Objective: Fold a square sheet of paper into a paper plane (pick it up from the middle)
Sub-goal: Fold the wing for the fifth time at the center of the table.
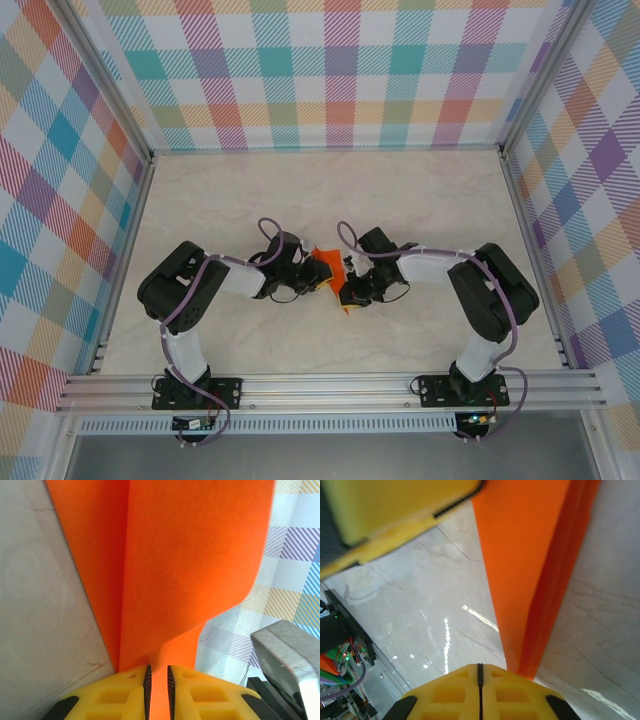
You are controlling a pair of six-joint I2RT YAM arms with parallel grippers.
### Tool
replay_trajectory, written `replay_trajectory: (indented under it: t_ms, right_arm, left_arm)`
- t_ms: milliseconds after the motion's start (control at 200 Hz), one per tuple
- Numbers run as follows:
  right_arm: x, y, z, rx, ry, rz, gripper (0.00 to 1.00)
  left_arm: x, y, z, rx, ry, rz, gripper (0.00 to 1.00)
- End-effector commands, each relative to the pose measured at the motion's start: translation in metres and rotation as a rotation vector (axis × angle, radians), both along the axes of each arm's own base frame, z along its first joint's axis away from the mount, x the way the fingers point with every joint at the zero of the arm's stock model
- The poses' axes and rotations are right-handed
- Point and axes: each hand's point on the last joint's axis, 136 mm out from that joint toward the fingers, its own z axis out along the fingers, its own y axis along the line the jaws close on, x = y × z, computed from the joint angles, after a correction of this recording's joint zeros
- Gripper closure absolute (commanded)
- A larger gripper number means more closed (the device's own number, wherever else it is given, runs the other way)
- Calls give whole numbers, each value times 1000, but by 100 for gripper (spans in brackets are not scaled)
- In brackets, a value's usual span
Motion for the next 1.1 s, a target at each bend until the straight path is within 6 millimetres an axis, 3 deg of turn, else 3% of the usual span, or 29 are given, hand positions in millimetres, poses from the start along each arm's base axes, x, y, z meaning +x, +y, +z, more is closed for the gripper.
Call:
replay_trajectory:
  t_ms: [0,200,510,890,1095]
  right_arm:
    - [-11,-6,-10,-16,31,26,93]
    - [-11,-9,-22,-44,48,28,93]
    - [-10,-3,6,18,-6,42,93]
    - [-20,-18,-31,-80,62,41,94]
    - [-17,-14,-1,-26,0,49,93]
  left_arm:
    - [-11,15,-30,115,65,24,82]
    - [-11,16,-31,117,67,26,82]
    - [-12,16,-31,118,69,26,82]
    - [-12,17,-33,123,72,29,82]
    - [-12,18,-33,125,74,31,82]
